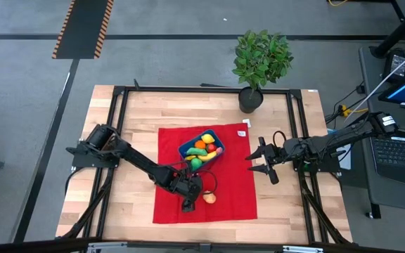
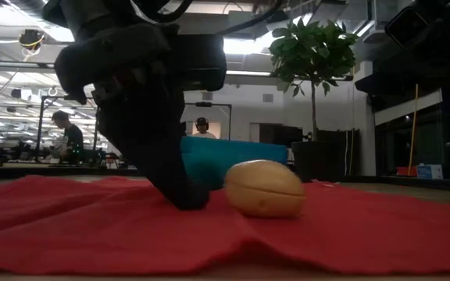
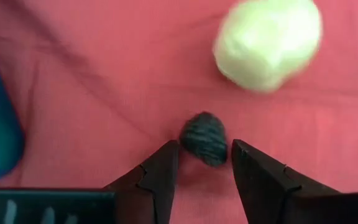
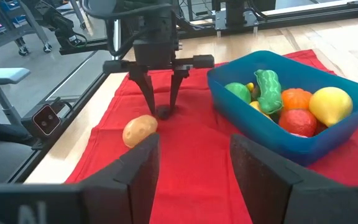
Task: Pick and placing Produce into tupperware
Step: Put the blackberry into the blue bin
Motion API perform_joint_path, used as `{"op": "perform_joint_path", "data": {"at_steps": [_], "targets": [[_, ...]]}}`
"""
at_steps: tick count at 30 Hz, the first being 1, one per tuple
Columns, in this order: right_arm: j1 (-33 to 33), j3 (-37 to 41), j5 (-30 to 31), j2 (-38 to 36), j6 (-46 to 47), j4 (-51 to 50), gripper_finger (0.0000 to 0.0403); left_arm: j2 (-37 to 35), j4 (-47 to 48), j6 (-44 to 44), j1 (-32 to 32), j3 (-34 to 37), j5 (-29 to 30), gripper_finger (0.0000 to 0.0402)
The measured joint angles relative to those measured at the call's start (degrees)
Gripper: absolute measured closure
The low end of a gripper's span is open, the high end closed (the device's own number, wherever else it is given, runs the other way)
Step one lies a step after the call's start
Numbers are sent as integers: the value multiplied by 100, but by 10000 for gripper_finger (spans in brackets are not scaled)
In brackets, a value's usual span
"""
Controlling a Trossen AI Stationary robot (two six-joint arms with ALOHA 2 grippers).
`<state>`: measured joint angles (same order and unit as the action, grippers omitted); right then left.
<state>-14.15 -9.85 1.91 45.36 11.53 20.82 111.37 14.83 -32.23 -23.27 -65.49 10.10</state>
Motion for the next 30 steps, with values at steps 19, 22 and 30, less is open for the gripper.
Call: {"op": "perform_joint_path", "data": {"at_steps": [19,22,30], "targets": [[-2,0,0,0,4,2,207,-4,-62,279,2,2,-39,263],[0,0,0,0,2,2,207,-4,-64,278,2,2,-38,265],[-2,0,0,0,2,2,207,-4,-74,276,2,2,-38,288]]}}
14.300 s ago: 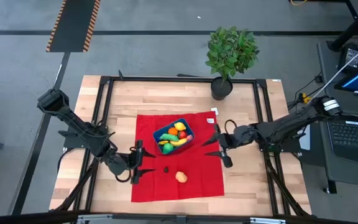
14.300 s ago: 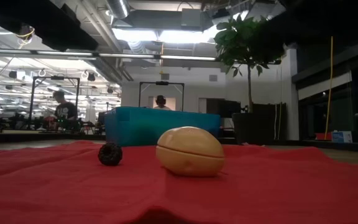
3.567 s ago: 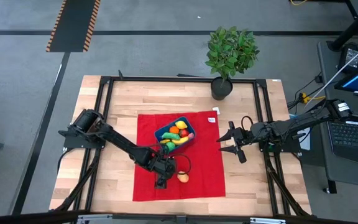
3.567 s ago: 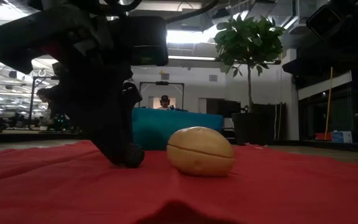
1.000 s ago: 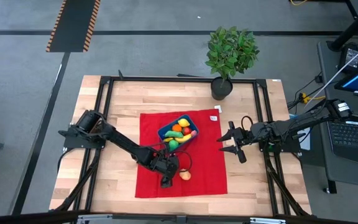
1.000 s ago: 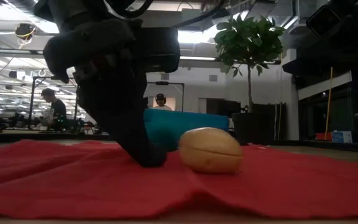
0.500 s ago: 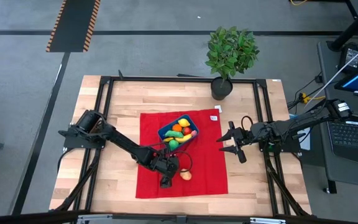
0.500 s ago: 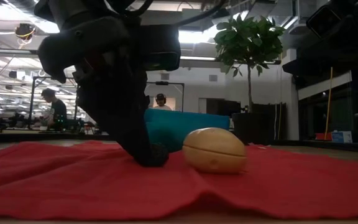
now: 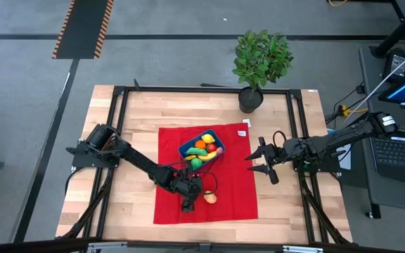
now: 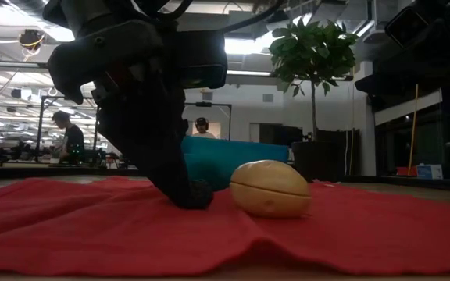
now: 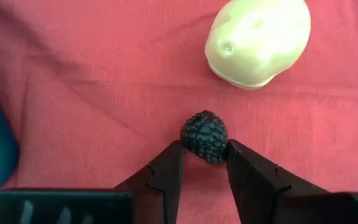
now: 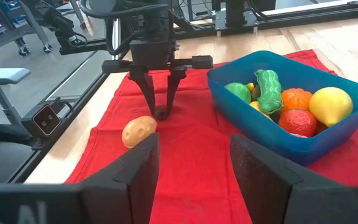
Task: Pick and placing Produce into tupperware
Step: Put the blackberry into the blue bin
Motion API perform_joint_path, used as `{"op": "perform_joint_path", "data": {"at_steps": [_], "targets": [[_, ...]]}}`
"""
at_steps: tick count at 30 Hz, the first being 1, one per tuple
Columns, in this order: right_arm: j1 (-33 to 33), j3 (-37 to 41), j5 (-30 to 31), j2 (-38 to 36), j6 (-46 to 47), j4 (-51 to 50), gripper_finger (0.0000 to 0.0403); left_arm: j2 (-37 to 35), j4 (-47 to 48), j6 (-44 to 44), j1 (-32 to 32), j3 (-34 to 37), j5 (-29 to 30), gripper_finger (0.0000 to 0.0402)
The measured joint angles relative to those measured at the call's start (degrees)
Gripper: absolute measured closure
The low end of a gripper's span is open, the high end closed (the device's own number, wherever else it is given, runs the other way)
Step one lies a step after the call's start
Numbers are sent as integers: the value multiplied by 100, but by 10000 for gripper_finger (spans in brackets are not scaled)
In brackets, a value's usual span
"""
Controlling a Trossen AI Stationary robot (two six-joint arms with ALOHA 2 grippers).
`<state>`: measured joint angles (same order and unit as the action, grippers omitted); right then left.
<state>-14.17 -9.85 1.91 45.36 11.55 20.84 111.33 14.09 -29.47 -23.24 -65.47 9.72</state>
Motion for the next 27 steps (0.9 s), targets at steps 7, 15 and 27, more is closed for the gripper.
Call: {"op": "perform_joint_path", "data": {"at_steps": [7,15,27], "targets": [[0,0,0,0,0,0,207,0,20,-2,-2,0,-48,334],[0,0,0,0,0,0,207,-2,101,-15,-4,0,-292,396],[1,0,0,0,0,2,207,-39,176,4,-1,0,-365,350]]}}
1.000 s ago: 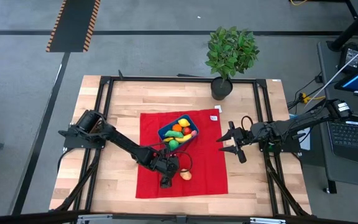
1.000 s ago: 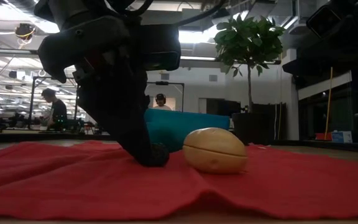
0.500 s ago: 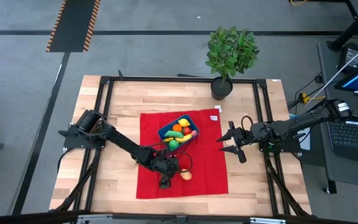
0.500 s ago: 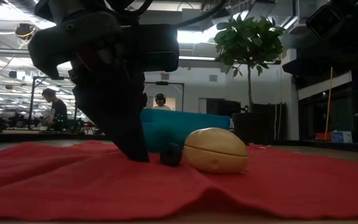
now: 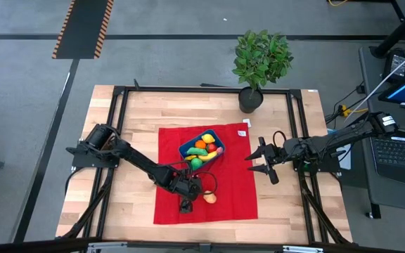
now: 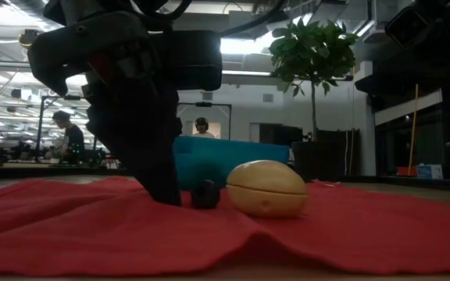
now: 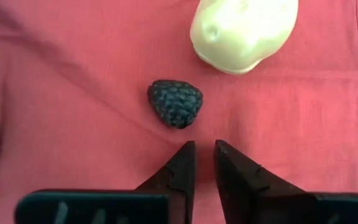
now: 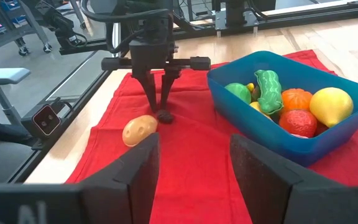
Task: Pick and placing Produce into tupperware
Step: Put the blackberry into the blue bin
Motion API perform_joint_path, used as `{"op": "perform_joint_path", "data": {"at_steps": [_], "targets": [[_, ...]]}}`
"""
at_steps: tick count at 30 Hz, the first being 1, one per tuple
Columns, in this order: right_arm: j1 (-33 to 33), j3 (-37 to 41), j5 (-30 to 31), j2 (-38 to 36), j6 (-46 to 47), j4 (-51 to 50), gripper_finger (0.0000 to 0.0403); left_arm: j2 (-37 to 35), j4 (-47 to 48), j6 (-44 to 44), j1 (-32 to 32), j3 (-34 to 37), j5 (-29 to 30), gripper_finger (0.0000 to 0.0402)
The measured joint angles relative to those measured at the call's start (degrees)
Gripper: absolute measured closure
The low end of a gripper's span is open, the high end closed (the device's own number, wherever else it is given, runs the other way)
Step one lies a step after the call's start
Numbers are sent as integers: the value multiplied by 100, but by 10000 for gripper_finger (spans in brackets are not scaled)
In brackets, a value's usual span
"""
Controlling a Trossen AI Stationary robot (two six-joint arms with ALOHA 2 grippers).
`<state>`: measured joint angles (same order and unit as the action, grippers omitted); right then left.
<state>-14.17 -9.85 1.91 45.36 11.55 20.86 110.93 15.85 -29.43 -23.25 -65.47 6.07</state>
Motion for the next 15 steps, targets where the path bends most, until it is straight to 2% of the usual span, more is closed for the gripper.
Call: {"op": "perform_joint_path", "data": {"at_steps": [8,15], "targets": [[0,0,0,2,0,-2,207,-4,1,-28,49,0,-2,319],[0,0,0,1,0,-1,207,-82,104,22,49,0,-392,230]]}}
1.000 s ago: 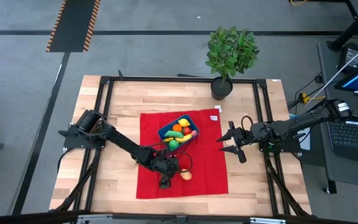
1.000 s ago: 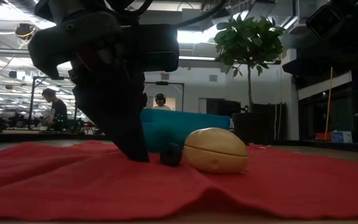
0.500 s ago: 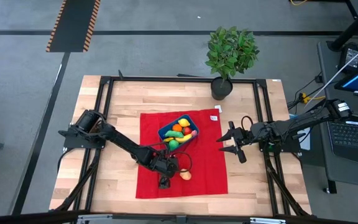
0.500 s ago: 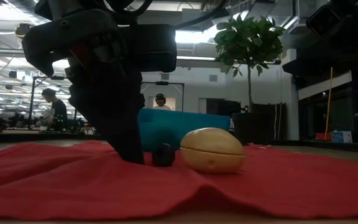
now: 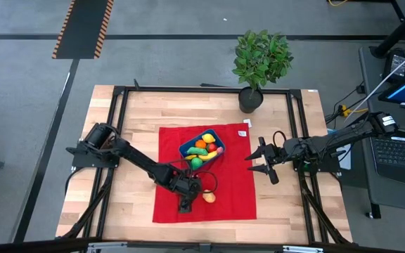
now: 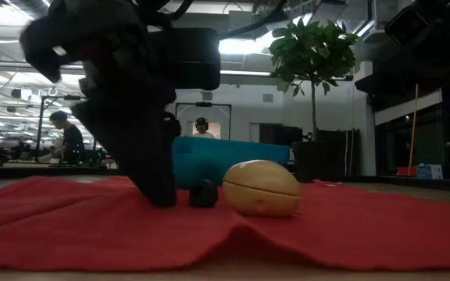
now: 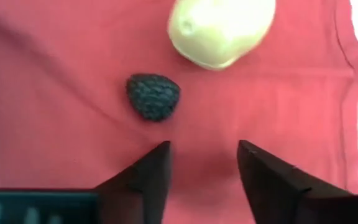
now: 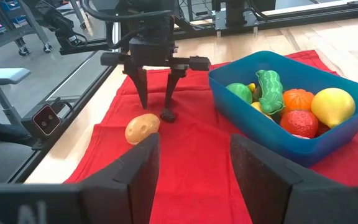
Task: Pick and placing Produce into tupperware
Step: Put the blackberry into the blue bin
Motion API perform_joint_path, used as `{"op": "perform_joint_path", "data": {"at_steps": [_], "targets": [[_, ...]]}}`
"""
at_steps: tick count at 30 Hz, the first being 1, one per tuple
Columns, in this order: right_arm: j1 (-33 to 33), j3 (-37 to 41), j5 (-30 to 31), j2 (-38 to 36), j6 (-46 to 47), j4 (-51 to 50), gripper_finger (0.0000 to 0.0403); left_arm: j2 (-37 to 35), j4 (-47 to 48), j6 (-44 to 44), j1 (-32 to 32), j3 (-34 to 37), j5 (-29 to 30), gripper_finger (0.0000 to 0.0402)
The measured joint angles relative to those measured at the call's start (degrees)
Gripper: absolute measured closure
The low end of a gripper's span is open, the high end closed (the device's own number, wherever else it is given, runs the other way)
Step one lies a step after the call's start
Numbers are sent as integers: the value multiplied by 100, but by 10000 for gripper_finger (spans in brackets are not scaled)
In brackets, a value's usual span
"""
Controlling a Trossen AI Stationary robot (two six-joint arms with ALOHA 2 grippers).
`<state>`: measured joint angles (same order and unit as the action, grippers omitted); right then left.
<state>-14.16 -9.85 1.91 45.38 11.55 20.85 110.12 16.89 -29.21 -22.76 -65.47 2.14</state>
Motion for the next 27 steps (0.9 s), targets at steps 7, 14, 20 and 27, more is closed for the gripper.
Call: {"op": "perform_joint_path", "data": {"at_steps": [7,14,20,27], "targets": [[0,0,0,0,0,1,207,-218,204,-22,0,4,-126,154],[-1,0,0,-1,-2,-1,207,-220,81,7,6,-173,-124,151],[-1,0,0,0,-2,-2,207,-219,8,115,143,-188,-42,149],[1,0,0,0,-2,-9,207,-218,-3,-419,394,-188,498,154]]}}
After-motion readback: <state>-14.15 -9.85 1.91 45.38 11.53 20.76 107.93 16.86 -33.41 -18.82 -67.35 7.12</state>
